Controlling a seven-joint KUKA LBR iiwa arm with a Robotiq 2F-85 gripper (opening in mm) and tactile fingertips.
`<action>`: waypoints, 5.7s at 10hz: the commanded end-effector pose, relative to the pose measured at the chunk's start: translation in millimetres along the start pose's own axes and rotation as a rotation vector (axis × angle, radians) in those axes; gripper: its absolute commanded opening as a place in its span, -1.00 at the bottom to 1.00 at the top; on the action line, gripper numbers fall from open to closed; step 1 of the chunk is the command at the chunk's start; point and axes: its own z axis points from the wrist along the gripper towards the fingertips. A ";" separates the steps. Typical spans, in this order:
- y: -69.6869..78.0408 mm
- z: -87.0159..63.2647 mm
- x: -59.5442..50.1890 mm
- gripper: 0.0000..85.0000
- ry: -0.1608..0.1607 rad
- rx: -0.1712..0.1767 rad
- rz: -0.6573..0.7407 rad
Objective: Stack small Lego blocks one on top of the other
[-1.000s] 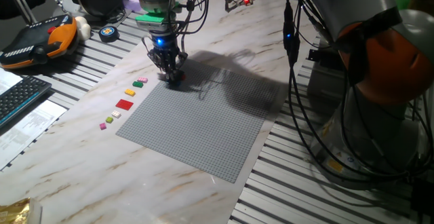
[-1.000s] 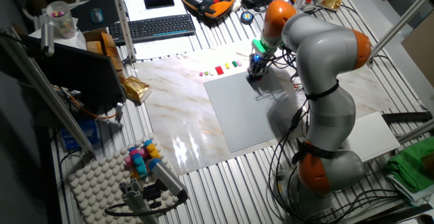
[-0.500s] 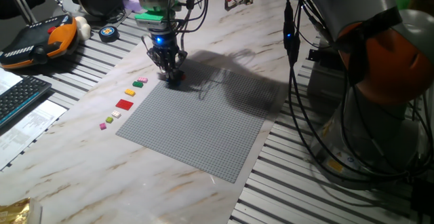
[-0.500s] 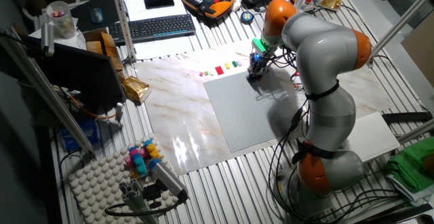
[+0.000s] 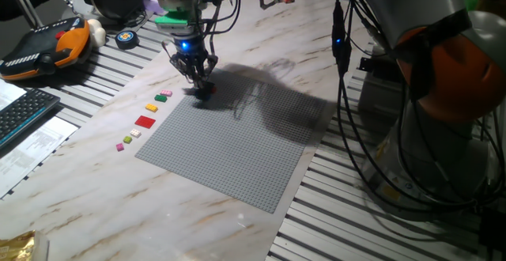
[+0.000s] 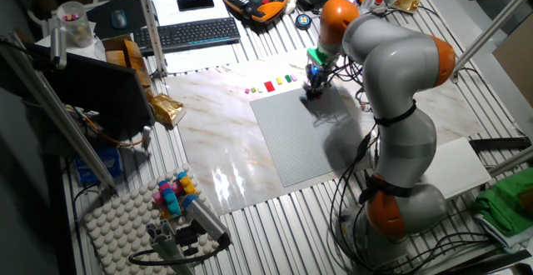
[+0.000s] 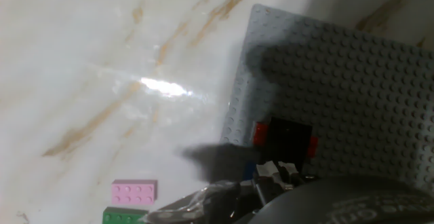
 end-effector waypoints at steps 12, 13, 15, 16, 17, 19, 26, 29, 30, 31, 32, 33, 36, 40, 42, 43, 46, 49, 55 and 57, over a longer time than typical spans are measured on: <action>-13.0 17.7 2.7 -0.98 -0.028 -0.030 0.030; -13.3 19.6 2.7 -0.98 -0.027 -0.036 0.033; -13.5 22.8 5.1 -0.98 -0.027 -0.044 0.044; -13.5 23.5 6.0 -0.98 -0.029 -0.045 0.047; -13.4 23.4 5.8 -0.98 -0.028 -0.046 0.047; -12.1 17.8 4.2 -0.98 -0.016 -0.033 0.044; -14.6 6.4 -16.6 -0.98 -0.044 -0.033 0.022; -16.5 15.1 -19.9 -0.98 -0.049 -0.044 0.015; -17.6 18.8 -20.8 -0.98 -0.045 -0.048 0.011; -18.3 20.1 -21.4 -0.98 -0.041 -0.051 0.010; -19.1 20.8 -21.9 -0.98 -0.040 -0.052 0.012; -19.4 21.8 -22.2 -0.98 -0.037 -0.053 0.012; -18.9 26.6 -22.2 -0.98 -0.033 -0.057 0.009; -14.3 14.0 -19.9 -0.98 -0.022 -0.041 0.009; -12.1 7.3 -18.9 -0.98 -0.024 -0.029 0.004; -12.6 4.1 -21.0 -0.98 -0.034 -0.026 0.002; -15.6 5.4 -25.7 -0.98 -0.036 -0.033 0.000; -17.3 12.4 -26.5 -0.98 -0.034 -0.045 -0.003; -19.9 18.6 -26.0 -0.98 -0.021 -0.057 -0.005; -18.0 16.3 -25.2 -0.98 -0.021 -0.056 -0.010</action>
